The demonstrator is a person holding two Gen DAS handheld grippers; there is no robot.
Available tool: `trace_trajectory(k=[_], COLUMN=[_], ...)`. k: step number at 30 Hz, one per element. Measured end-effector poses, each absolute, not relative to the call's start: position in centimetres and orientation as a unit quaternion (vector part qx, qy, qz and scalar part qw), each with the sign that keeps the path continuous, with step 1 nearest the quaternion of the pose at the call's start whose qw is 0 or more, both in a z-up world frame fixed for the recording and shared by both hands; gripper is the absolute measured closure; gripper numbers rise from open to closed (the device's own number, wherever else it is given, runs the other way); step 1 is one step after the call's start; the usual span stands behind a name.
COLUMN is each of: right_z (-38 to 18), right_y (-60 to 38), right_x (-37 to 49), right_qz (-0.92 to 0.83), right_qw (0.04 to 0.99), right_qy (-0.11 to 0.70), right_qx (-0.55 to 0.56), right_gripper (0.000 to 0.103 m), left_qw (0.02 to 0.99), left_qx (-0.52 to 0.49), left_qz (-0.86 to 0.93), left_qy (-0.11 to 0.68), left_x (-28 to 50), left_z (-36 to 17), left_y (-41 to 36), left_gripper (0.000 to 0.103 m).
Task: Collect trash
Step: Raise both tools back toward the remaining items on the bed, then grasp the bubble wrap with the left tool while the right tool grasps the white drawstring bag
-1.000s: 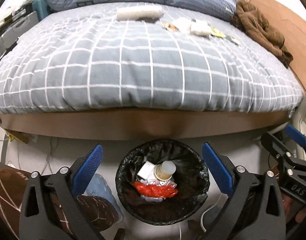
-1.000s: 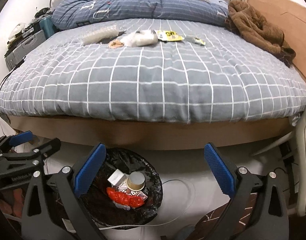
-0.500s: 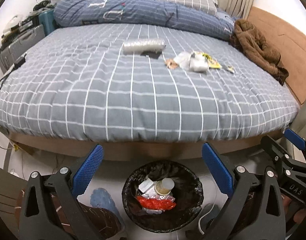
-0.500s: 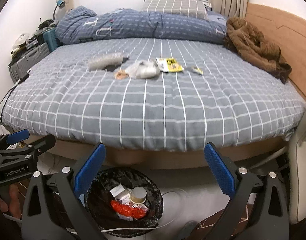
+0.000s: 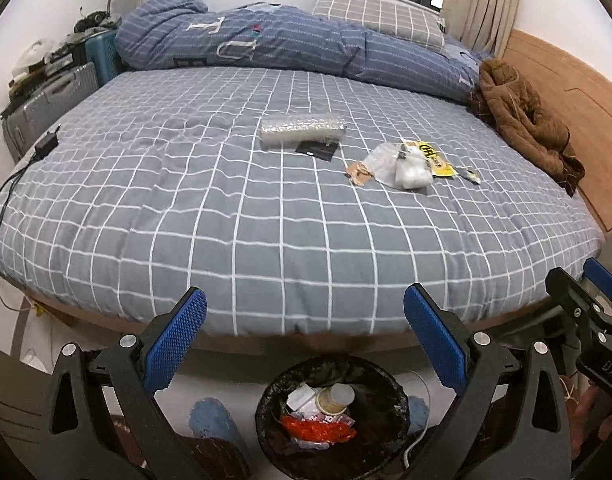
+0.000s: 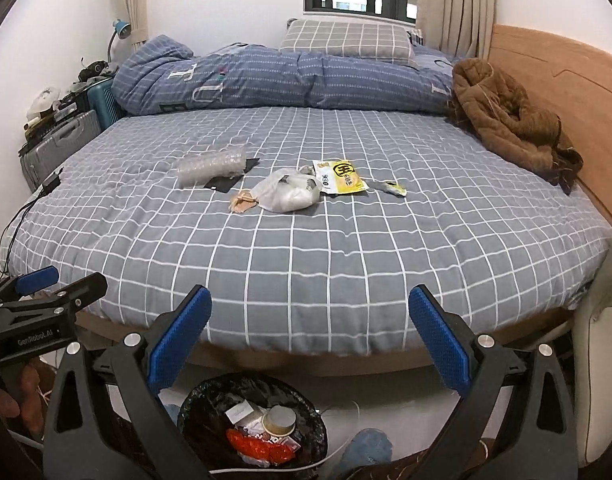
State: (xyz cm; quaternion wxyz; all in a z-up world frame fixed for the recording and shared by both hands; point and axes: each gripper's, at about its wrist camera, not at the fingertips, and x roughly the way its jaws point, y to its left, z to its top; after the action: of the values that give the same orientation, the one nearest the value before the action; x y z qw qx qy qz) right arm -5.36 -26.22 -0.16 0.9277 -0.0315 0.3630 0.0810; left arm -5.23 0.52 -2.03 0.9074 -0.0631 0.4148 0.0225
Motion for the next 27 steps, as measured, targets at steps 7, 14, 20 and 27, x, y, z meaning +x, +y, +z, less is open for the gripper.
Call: trace_trajectory(k=[7,14,20,27], right_z=[-1.1,-2.0,-3.2,-4.1], right_y=[-25.5,-24.3,-23.3,-22.4], right_x=[-1.3,3.7,8.3,12.0], right_qz=[0.089,0.099,0.105,0.111], right_qw=[0.923,0.919,0.917,0.918], right_qy=[0.373,0.379,0.383,0.38], right_qx=[-0.031,-0.037,-0.035,-0.033], right_gripper=[0.008,0.008,0.008,0.008], left_qw=[0.904,0.905,0.906,0.905], left_qx=[-0.064,-0.063,-0.062,-0.067], left_qz=[0.037,0.042,0.04,0.032], left_qy=[0.42,0.419,0.417,0.418], left_x=[-0.7,4.9,9.6,14.4], left_z=[-2.2,-2.3,-2.9,-4.1], left_y=[2.2,3.3,3.7,3.8], left_gripper=[0.006,0.006,0.006,0.006])
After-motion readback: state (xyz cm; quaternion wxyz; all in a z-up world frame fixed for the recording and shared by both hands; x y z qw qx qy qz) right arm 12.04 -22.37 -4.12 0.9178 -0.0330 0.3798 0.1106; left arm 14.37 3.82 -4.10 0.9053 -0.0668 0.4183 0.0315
